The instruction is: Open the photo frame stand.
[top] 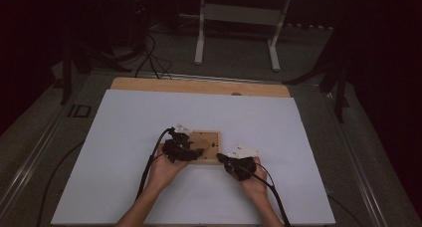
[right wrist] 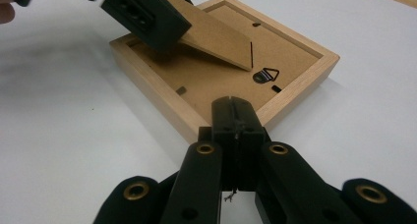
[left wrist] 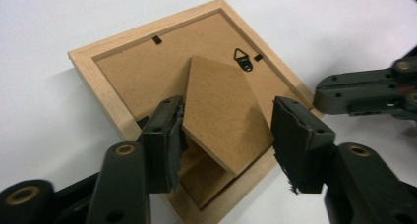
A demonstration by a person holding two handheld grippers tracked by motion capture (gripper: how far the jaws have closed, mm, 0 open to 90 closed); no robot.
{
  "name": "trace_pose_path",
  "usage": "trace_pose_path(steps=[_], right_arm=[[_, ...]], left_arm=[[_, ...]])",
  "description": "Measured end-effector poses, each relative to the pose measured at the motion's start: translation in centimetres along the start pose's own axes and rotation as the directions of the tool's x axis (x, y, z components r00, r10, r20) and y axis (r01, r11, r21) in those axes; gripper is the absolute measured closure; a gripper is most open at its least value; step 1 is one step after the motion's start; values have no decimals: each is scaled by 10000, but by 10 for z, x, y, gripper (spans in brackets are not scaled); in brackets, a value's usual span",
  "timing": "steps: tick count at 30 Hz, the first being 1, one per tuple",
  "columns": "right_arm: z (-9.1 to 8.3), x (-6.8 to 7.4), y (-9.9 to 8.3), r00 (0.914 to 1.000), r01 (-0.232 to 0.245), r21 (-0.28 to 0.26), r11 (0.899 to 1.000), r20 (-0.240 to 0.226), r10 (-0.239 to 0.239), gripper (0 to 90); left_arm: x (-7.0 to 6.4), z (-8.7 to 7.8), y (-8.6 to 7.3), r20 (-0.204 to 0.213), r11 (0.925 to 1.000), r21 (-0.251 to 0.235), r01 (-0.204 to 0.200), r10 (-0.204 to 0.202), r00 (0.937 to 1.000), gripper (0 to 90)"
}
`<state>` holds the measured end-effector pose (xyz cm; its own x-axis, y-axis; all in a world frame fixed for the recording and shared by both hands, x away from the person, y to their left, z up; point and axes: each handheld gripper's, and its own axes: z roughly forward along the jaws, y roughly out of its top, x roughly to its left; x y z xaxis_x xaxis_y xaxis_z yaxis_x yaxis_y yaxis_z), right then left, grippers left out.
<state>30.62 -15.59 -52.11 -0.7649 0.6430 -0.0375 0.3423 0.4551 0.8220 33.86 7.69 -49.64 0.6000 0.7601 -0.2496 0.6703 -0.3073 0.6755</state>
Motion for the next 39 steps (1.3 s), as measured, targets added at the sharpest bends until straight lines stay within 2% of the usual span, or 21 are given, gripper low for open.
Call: trace_pose_path(steps=[8, 12, 18, 21, 28, 32, 36, 39], right_arm=[[0, 0, 0, 10000, -35, 3, 10000, 4, 35, 896], [0, -3, 0, 9997, -245, -25, 9997, -91, 245, 853], [-7, -8, 5, 9990, -437, -130, 9990, 46, 438, 798], [-12, -11, 8, 9985, -545, -224, 9983, 97, 548, 784], [-21, -17, 13, 9966, -784, -422, 9960, 235, 795, 755], [-21, -17, 15, 9973, -698, -387, 9968, 183, 706, 736], [-21, -16, 18, 9985, -531, -394, 9978, 117, 536, 713], [-22, -18, 19, 9983, -556, -426, 9975, 139, 562, 704]], left_arm=[[0, 1, 2, -32, 9997, 186, 124, -124, 9999, 515], [-2, 1, 1, -231, 9996, 227, -174, 179, 9996, 517], [-5, 0, 0, -389, 9980, 151, -614, 619, 9973, 517], [-8, -1, -2, -517, 9945, -20, -1049, 1047, 9932, 517], [-13, -4, -10, -813, 9870, -492, -1527, 1484, 9856, 517], [-16, -6, -17, -927, 9809, -836, -1754, 1676, 9815, 517], [-19, -7, -26, -1183, 9700, -1240, -2093, 1950, 9737, 517], [-21, -8, -28, -1286, 9659, -1312, -2231, 2066, 9699, 517]])
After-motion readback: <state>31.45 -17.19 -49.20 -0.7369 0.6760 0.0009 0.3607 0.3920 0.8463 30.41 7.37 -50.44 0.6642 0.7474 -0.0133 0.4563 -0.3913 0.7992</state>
